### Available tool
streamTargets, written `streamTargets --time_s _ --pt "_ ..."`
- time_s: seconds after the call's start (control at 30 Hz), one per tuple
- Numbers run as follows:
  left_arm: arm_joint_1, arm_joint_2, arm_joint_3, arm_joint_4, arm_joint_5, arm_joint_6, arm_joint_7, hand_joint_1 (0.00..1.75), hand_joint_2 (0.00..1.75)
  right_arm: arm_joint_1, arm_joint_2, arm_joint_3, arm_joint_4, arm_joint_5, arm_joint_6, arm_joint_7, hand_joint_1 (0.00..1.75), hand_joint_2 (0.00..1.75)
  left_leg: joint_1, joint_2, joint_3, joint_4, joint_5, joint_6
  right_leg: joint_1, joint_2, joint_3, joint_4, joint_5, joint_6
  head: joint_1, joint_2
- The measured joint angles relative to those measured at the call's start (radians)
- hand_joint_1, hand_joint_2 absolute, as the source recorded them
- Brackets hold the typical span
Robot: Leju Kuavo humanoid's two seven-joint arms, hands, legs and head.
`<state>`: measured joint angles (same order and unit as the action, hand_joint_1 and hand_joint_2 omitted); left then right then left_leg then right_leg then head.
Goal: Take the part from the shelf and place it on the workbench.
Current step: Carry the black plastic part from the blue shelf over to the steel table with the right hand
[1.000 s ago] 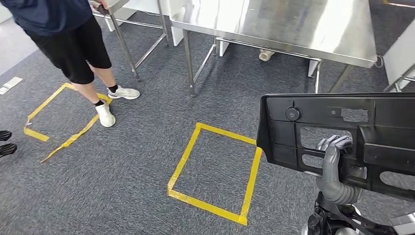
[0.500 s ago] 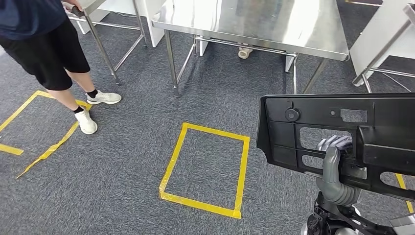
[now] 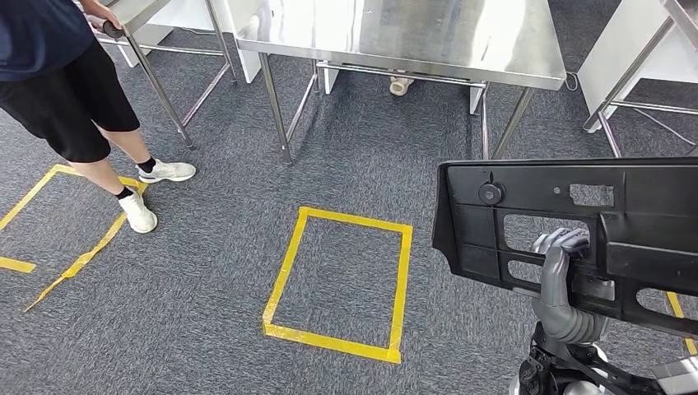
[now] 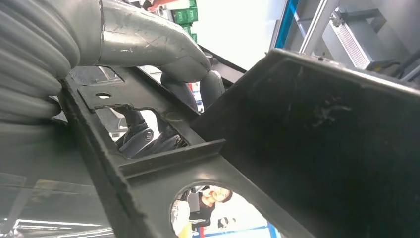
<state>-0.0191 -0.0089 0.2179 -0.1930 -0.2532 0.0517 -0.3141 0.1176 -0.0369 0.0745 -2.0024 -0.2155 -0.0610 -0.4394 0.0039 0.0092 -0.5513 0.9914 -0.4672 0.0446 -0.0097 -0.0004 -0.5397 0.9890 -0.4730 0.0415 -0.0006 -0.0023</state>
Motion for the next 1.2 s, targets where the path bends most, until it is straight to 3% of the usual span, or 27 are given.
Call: streamTargets --time_s 0.17,0.33,0.4,0.47,0.5,0.53,0.57,0.63,0.67,0.73,0.8,0.87,0.97,1.0,1.03,1.07,1.1,1.13,1.2 --pt "0.0 0.0 0.0 0.0 0.002 0.009 -0.004 0.0 1.75 0.0 -0.003 0.003 0.002 0.0 0.0 -0.002 1.66 1.75 -0.002 0.0 -0.002 0.001 0.0 -0.002 -0.002 0.0 -0.001 0.0 0.002 -0.003 0.0 0.0" --pt "0.0 -0.001 0.0 0.0 0.0 0.009 -0.008 0.0 1.75 0.0 -0.007 0.01 0.002 0.001 -0.007 -0.007 1.66 1.75 0.0 0.001 0.003 -0.014 0.009 0.002 -0.002 0.0 -0.007 0.008 -0.002 0.004 0.001 0.0" --pt "0.0 -0.003 0.0 0.0 -0.001 0.009 -0.009 0.0 1.75 0.0 -0.01 0.011 0.002 0.002 -0.009 -0.008 1.66 1.75 0.007 0.005 0.01 -0.03 0.018 0.005 0.0 0.0 -0.043 0.08 -0.04 0.002 0.003 0.0" --pt "0.0 -0.003 0.0 0.0 -0.002 0.009 -0.01 0.0 1.75 0.002 -0.013 0.013 0.002 0.002 -0.011 -0.009 1.66 1.75 0.006 0.007 0.007 -0.031 0.02 0.008 -0.004 0.001 -0.107 0.215 -0.097 0.0 0.005 0.0" --pt "0.0 -0.003 0.0 0.0 -0.002 0.009 -0.009 0.0 1.75 0.004 -0.015 0.013 0.003 0.002 -0.011 -0.009 1.66 1.75 0.007 0.007 0.006 -0.031 0.02 0.007 -0.007 0.0 -0.132 0.268 -0.113 0.004 0.005 0.0" --pt "0.0 -0.003 0.0 0.0 -0.002 0.009 -0.009 0.0 1.75 0.005 -0.016 0.013 0.003 0.002 -0.012 -0.009 1.66 1.75 0.007 0.007 0.006 -0.03 0.02 0.006 -0.01 0.0 -0.14 0.287 -0.114 0.012 0.005 0.0" --pt "0.001 -0.004 0.0 0.0 -0.002 0.009 -0.009 0.0 1.75 0.005 -0.016 0.013 0.003 0.002 -0.013 -0.009 1.66 1.75 0.009 0.006 0.006 -0.029 0.02 0.003 -0.014 0.0 -0.127 0.261 -0.097 0.024 0.005 0.0" --pt "0.001 -0.005 0.0 0.0 -0.003 0.009 -0.009 0.0 1.75 0.005 -0.017 0.014 0.003 0.002 -0.013 -0.009 1.66 1.75 0.014 0.005 0.007 -0.021 0.014 -0.007 -0.024 -0.003 -0.056 0.121 -0.041 0.05 0.006 0.0" --pt "0.0 -0.005 0.0 0.0 -0.004 0.01 -0.009 0.0 1.75 0.005 -0.017 0.014 0.003 0.002 -0.013 -0.009 1.66 1.75 0.015 0.004 0.006 -0.015 0.01 -0.015 -0.026 -0.003 -0.024 0.058 -0.02 0.053 0.007 0.0" --pt "0.0 -0.003 0.0 0.0 -0.006 0.011 -0.009 0.0 1.75 0.006 -0.018 0.015 0.004 0.002 -0.014 -0.009 1.66 1.75 0.012 0.004 0.002 -0.005 0.005 -0.029 -0.024 0.0 0.002 0.006 -0.008 0.038 0.009 0.0" --pt "0.0 -0.004 0.0 0.0 -0.006 0.012 -0.009 0.0 1.75 0.007 -0.018 0.016 0.004 0.003 -0.016 -0.01 1.66 1.75 0.012 0.004 -0.001 -0.005 0.005 -0.039 -0.021 0.004 -0.001 0.011 -0.007 0.015 0.008 0.0" --pt "-0.001 -0.005 0.0 0.0 -0.007 0.012 -0.009 0.0 1.75 0.007 -0.018 0.016 0.004 0.003 -0.016 -0.01 1.66 1.75 0.016 0.002 -0.013 0.022 -0.016 -0.047 -0.024 0.005 -0.001 0.01 -0.006 -0.002 0.006 0.0" --pt "0.0 -0.005 0.0 0.0 -0.008 0.012 -0.009 0.0 1.75 0.007 -0.018 0.016 0.004 0.003 -0.016 -0.01 1.66 1.75 0.017 -0.003 -0.098 0.194 -0.104 -0.052 -0.022 0.005 0.001 0.009 -0.008 -0.018 0.004 0.0" --pt "0.0 -0.005 0.0 0.0 -0.008 0.012 -0.01 0.0 1.75 0.007 -0.018 0.017 0.004 0.003 -0.016 -0.01 1.66 1.75 0.017 -0.004 -0.13 0.253 -0.123 -0.052 -0.02 0.005 0.001 0.009 -0.009 -0.021 0.003 0.0" --pt "0.001 -0.005 0.0 0.0 -0.008 0.012 -0.01 0.0 1.75 0.008 -0.018 0.017 0.004 0.003 -0.016 -0.01 1.66 1.75 0.017 -0.005 -0.15 0.283 -0.124 -0.05 -0.018 0.005 0.003 0.009 -0.01 -0.022 0.003 0.0" --pt "0.0 -0.005 0.0 0.0 -0.008 0.012 -0.01 0.0 1.75 0.008 -0.018 0.017 0.004 0.003 -0.016 -0.01 1.66 1.75 0.017 -0.006 -0.151 0.278 -0.106 -0.048 -0.016 0.006 0.005 0.009 -0.011 -0.024 0.003 0.0" --pt "0.0 -0.005 0.0 0.0 -0.008 0.012 -0.01 0.0 1.75 0.008 -0.018 0.017 0.004 0.003 -0.016 -0.01 1.66 1.75 0.017 -0.007 -0.132 0.235 -0.073 -0.044 -0.016 0.007 0.009 0.009 -0.013 -0.025 0.003 0.0" --pt "0.0 -0.005 0.0 0.0 -0.008 0.013 -0.009 0.0 1.75 0.008 -0.017 0.018 0.004 0.003 -0.016 -0.01 1.66 1.75 0.017 -0.009 -0.1 0.168 -0.033 -0.038 -0.015 0.009 0.012 0.009 -0.015 -0.026 0.003 0.0" --pt "0.0 -0.005 0.0 0.0 -0.008 0.015 -0.009 0.0 1.75 0.007 -0.017 0.018 0.004 0.003 -0.016 -0.01 1.66 1.75 0.013 -0.011 -0.043 0.053 0.006 -0.031 -0.01 0.013 0.015 0.01 -0.022 -0.02 0.0 0.0"
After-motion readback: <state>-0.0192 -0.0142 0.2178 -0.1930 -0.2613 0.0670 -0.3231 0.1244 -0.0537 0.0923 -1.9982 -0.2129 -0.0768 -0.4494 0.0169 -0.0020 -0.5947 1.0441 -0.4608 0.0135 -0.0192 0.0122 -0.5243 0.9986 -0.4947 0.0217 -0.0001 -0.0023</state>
